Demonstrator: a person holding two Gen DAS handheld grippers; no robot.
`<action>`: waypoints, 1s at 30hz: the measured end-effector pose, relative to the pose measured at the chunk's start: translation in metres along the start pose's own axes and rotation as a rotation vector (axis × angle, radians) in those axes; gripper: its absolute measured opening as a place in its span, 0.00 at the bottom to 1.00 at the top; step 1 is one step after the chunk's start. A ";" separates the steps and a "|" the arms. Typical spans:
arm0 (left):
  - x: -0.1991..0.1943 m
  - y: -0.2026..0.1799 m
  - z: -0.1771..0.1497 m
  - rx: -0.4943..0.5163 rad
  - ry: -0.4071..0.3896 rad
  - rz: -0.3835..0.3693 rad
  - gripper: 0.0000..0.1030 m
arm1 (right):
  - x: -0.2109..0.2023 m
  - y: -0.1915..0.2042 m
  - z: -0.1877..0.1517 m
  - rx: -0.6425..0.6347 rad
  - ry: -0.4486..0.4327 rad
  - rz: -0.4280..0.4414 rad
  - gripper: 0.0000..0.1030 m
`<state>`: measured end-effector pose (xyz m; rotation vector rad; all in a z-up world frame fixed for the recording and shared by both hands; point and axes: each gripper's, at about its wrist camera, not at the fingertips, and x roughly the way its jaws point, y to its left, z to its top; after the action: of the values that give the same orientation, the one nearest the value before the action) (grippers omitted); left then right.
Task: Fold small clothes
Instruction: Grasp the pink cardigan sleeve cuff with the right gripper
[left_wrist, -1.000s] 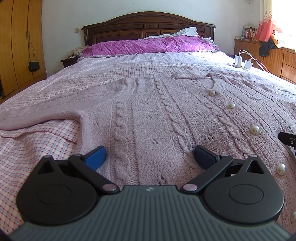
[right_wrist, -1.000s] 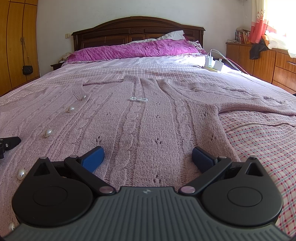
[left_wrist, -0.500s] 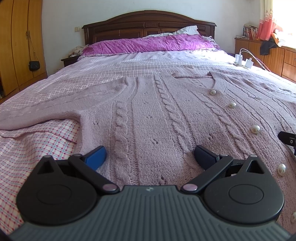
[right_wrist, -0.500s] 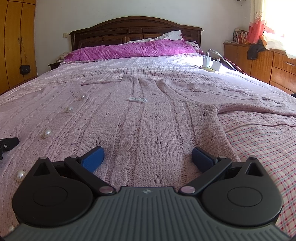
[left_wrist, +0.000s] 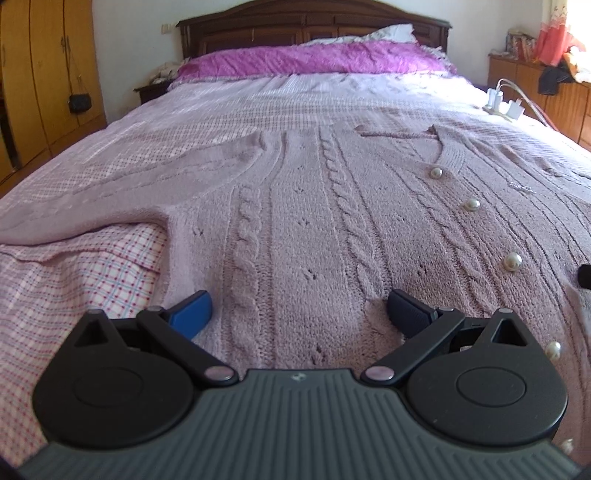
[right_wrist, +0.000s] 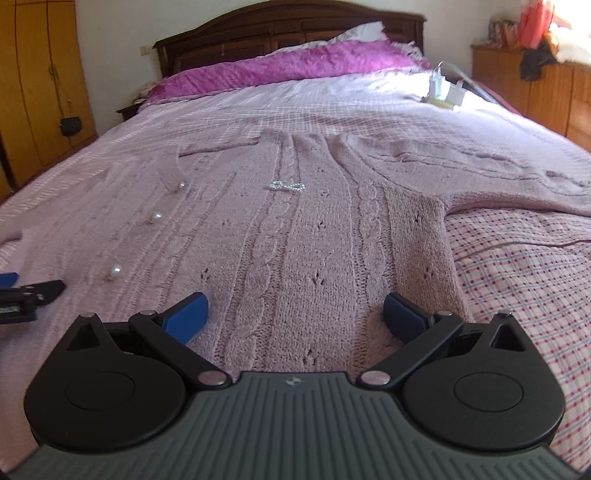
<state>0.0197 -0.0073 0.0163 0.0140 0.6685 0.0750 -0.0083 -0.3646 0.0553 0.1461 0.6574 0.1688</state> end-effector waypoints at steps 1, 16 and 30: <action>-0.001 0.000 0.002 -0.005 0.010 0.006 1.00 | -0.005 -0.006 0.002 0.021 -0.008 0.025 1.00; -0.019 -0.009 0.009 -0.097 0.100 0.002 1.00 | -0.039 -0.210 0.054 0.378 -0.129 0.009 1.00; -0.006 -0.026 0.012 -0.098 0.164 0.090 1.00 | 0.008 -0.371 0.066 0.556 -0.199 -0.121 1.00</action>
<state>0.0244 -0.0333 0.0282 -0.0571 0.8273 0.1967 0.0795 -0.7306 0.0328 0.6475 0.4995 -0.1489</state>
